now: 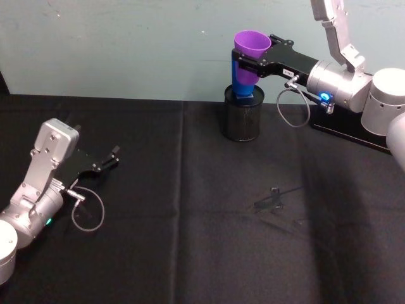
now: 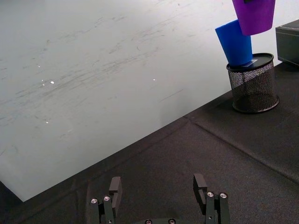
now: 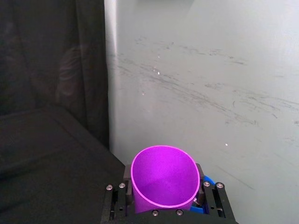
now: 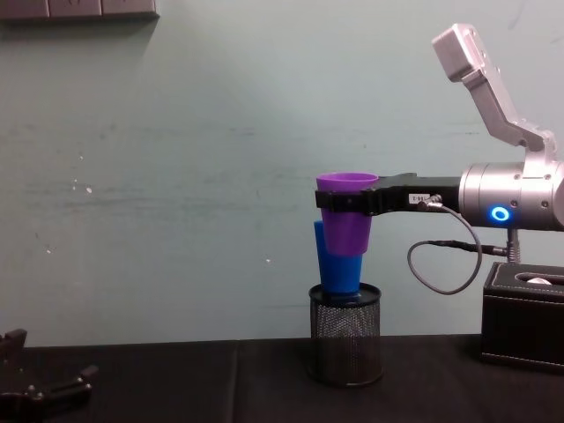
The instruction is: Pick up one cup with a gripper and tap it against the other cup.
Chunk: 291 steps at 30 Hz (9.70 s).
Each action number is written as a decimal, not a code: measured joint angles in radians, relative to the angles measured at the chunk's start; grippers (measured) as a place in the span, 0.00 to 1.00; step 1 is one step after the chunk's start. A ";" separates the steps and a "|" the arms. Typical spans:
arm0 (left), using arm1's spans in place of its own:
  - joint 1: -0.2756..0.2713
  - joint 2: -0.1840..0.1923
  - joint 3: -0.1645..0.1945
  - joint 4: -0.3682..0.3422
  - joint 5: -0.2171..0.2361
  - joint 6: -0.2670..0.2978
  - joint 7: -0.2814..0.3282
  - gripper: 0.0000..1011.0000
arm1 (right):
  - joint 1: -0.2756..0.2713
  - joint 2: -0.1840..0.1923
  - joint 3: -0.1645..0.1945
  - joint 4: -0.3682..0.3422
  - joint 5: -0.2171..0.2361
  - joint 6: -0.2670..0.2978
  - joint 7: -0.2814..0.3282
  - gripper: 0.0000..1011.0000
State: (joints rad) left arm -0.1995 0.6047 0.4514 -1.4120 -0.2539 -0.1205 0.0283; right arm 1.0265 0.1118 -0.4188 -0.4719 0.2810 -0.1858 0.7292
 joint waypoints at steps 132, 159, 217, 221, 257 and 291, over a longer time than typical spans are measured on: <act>0.000 0.000 0.000 0.000 0.000 0.000 0.000 0.99 | -0.514 0.269 -0.113 -0.505 0.094 -0.042 0.052 0.73; 0.000 0.000 0.000 0.000 0.000 0.000 0.000 0.99 | -0.518 0.274 -0.110 -0.526 0.095 -0.049 0.050 0.99; 0.000 0.000 0.000 0.000 0.000 0.000 0.000 0.99 | -0.579 0.171 0.045 -0.611 -0.048 0.126 -0.535 0.99; 0.000 0.000 0.000 0.000 0.000 0.000 0.000 0.99 | -0.579 0.171 0.045 -0.611 -0.047 0.126 -0.535 0.99; 0.000 0.000 0.000 0.000 0.000 0.000 0.000 0.99 | -0.579 0.172 0.045 -0.612 -0.047 0.126 -0.535 0.99; 0.000 0.000 0.000 0.000 0.000 0.000 0.000 0.99 | -0.579 0.172 0.045 -0.612 -0.047 0.126 -0.535 0.99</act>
State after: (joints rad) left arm -0.1995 0.6047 0.4514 -1.4120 -0.2539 -0.1205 0.0283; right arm 0.4476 0.2835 -0.3734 -1.0840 0.2342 -0.0601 0.1938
